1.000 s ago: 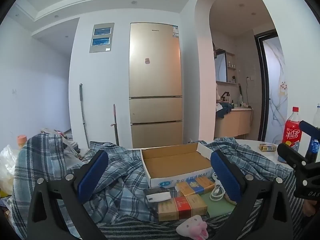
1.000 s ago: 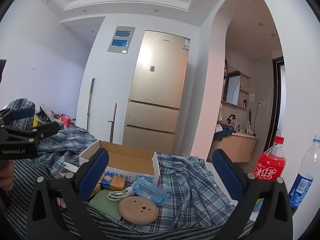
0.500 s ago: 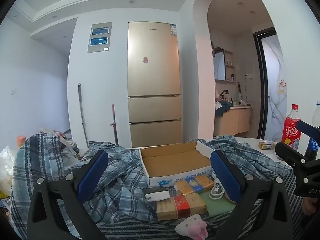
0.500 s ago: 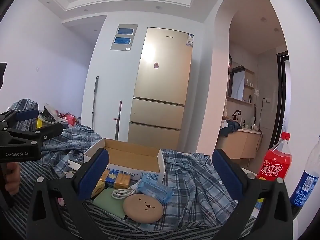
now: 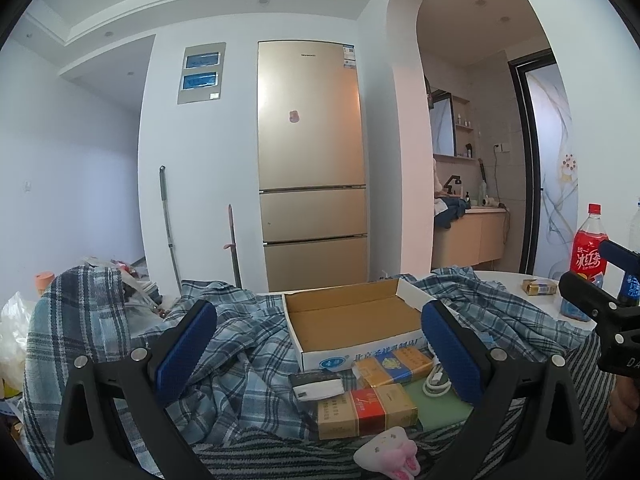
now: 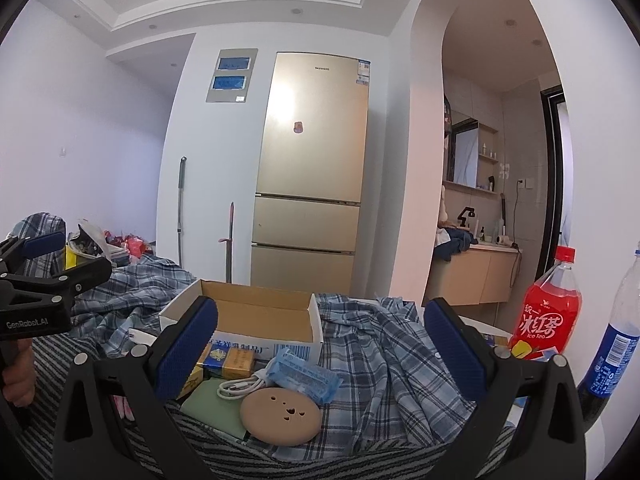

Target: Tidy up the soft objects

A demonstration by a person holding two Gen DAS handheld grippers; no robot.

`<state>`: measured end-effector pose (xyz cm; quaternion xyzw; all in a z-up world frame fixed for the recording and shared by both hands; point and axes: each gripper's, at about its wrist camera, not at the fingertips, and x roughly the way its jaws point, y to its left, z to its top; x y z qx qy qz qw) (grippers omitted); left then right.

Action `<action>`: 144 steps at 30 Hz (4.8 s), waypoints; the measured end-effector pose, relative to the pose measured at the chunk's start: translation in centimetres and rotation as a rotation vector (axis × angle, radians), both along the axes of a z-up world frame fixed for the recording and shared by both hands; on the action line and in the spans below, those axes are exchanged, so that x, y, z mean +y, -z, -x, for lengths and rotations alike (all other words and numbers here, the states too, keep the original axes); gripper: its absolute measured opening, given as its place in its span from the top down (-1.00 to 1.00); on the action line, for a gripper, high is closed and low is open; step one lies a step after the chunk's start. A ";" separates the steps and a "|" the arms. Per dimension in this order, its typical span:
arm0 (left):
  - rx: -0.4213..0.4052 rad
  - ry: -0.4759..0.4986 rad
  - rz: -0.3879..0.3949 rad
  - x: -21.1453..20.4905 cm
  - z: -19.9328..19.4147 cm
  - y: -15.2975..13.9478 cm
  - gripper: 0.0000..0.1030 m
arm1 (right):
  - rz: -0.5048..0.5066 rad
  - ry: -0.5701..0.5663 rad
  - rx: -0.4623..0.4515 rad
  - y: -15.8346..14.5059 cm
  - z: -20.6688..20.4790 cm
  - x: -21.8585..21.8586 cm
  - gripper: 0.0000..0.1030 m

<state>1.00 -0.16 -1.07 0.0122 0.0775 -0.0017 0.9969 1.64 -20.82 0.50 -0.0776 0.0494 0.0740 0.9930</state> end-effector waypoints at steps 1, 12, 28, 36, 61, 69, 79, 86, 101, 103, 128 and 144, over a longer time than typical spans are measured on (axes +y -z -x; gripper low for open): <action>-0.003 0.000 0.000 0.0 0.1 0.0 -1.00 | 0.001 0.000 0.002 0.0 0.0 0.0 -1.00; -0.002 -0.012 0.019 0.9 0.7 -0.6 -1.00 | -0.001 -0.002 0.004 -0.4 -0.1 -0.1 -1.00; -0.004 0.013 0.001 0.4 1.1 -1.2 -1.00 | -0.001 0.005 -0.009 -0.2 0.0 0.1 -1.00; -0.002 0.035 -0.011 0.2 1.1 -1.5 -0.94 | -0.009 0.020 0.003 -0.2 -0.2 -0.2 -1.00; -0.053 -0.046 -0.015 0.1 6.0 -7.0 -1.00 | -0.142 0.036 -0.039 -7.5 3.5 -2.9 -1.00; 0.104 -0.035 0.066 0.0 6.5 -7.6 -1.00 | -0.158 0.002 0.023 -7.6 5.0 -2.5 -1.00; 0.212 0.012 0.036 -1.9 4.7 -5.6 -0.99 | -0.126 0.052 0.092 -6.4 4.0 -2.7 -1.00; 0.332 0.022 0.028 -1.7 2.0 -3.5 -0.88 | -0.085 0.053 0.151 -5.1 2.2 -2.0 -1.00; 0.580 0.111 0.042 -2.6 -2.2 2.8 -0.64 | -0.062 0.022 0.337 -0.3 -1.7 -0.6 -1.00; 0.602 0.125 0.056 -2.5 -2.6 3.2 -0.47 | -0.055 0.031 0.341 0.3 -2.0 -0.6 -1.00; 0.541 0.151 0.053 -2.7 -1.4 2.4 0.27 | -0.070 0.062 0.422 2.3 -3.3 -0.8 -1.00; 0.301 0.198 0.064 -2.0 -1.9 -7.3 0.27 | -0.077 0.024 0.327 -6.7 -4.2 -0.7 -1.00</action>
